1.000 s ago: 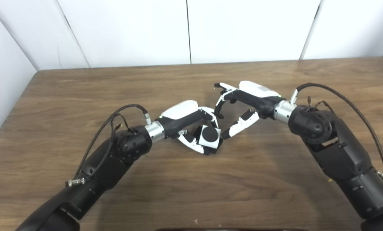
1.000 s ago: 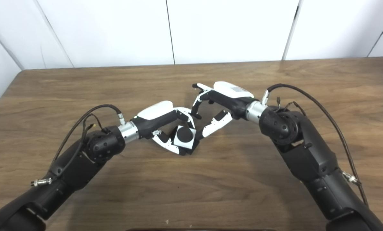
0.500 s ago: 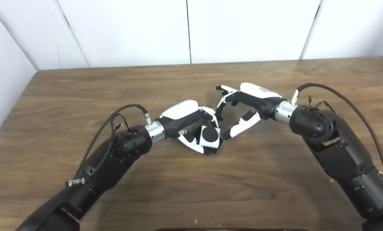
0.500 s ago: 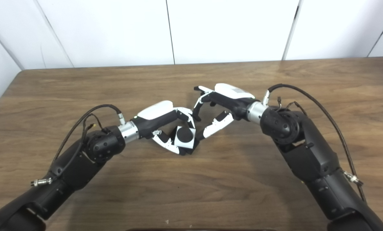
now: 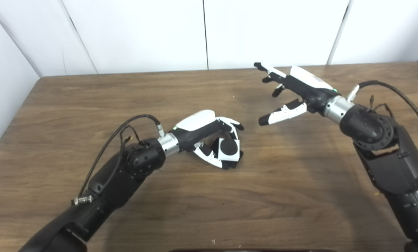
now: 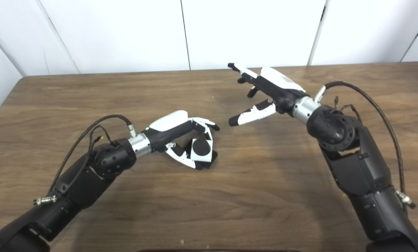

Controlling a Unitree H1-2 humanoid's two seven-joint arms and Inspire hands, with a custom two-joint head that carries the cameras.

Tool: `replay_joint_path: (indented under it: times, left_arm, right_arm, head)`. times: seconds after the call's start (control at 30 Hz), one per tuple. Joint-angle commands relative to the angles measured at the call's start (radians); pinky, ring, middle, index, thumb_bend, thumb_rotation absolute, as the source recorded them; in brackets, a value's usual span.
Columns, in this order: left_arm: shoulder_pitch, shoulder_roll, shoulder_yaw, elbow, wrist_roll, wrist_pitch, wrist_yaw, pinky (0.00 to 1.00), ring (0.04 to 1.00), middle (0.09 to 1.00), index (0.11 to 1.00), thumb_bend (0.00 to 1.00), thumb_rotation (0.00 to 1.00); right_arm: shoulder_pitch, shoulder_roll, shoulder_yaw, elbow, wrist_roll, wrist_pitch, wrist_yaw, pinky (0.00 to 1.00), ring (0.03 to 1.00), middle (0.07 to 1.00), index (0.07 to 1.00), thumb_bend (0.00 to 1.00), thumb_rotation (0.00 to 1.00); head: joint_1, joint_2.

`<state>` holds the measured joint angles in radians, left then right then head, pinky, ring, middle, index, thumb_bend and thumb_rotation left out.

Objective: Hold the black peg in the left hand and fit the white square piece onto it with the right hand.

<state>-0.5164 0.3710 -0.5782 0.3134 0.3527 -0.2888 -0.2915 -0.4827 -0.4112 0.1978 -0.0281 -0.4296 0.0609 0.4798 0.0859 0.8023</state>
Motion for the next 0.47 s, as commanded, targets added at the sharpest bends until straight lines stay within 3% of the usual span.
replay_joint_path:
  times: [0.0, 0.17, 0.3, 0.33, 0.37, 0.43]
  left_arm:
    - [0.103, 0.025, -0.045, 0.049, 0.053, 0.121, -0.117, 0.84, 0.898, 0.861, 0.495, 0.52, 0.07]
    - [0.153, 0.024, 0.002, 0.02, 0.073, 0.151, -0.056, 0.81, 0.88, 0.858, 0.496, 0.52, 0.07]
    - [0.195, 0.02, 0.027, -0.024, 0.106, 0.22, -0.027, 0.83, 0.888, 0.872, 0.497, 0.52, 0.08]
    - [0.202, 0.018, 0.031, -0.03, 0.11, 0.231, -0.024, 0.83, 0.888, 0.876, 0.568, 0.7, 0.13]
    - [0.213, 0.016, 0.036, -0.039, 0.115, 0.248, -0.018, 0.83, 0.889, 0.878, 0.612, 0.81, 0.17]
    - [0.232, 0.01, 0.044, -0.05, 0.133, 0.267, 0.0, 0.82, 0.883, 0.881, 0.642, 0.86, 0.19]
  right_arm:
    - [-0.01, -0.02, -0.028, -0.041, 0.021, -0.014, -0.034, 0.69, 0.893, 0.979, 0.999, 0.93, 0.52]
    - [0.042, -0.01, -0.063, -0.055, 0.04, -0.029, -0.075, 0.71, 0.892, 0.961, 0.983, 0.94, 0.5]
    - [0.084, 0.013, -0.099, -0.073, 0.061, -0.044, -0.127, 0.71, 0.885, 0.955, 0.98, 0.94, 0.5]
    - [0.091, 0.018, -0.104, -0.078, 0.065, -0.044, -0.134, 0.71, 0.896, 0.961, 0.982, 0.94, 0.51]
    - [0.102, 0.023, -0.111, -0.089, 0.067, -0.04, -0.146, 0.72, 0.903, 0.964, 0.984, 0.94, 0.51]
    - [0.121, 0.03, -0.122, -0.107, 0.065, -0.029, -0.163, 0.74, 0.909, 0.969, 0.988, 0.91, 0.49]
  head:
    - [-0.003, -0.001]
    - [-0.017, 0.001]
    - [-0.024, 0.001]
    - [-0.026, 0.001]
    - [-0.026, 0.001]
    - [-0.029, 0.001]
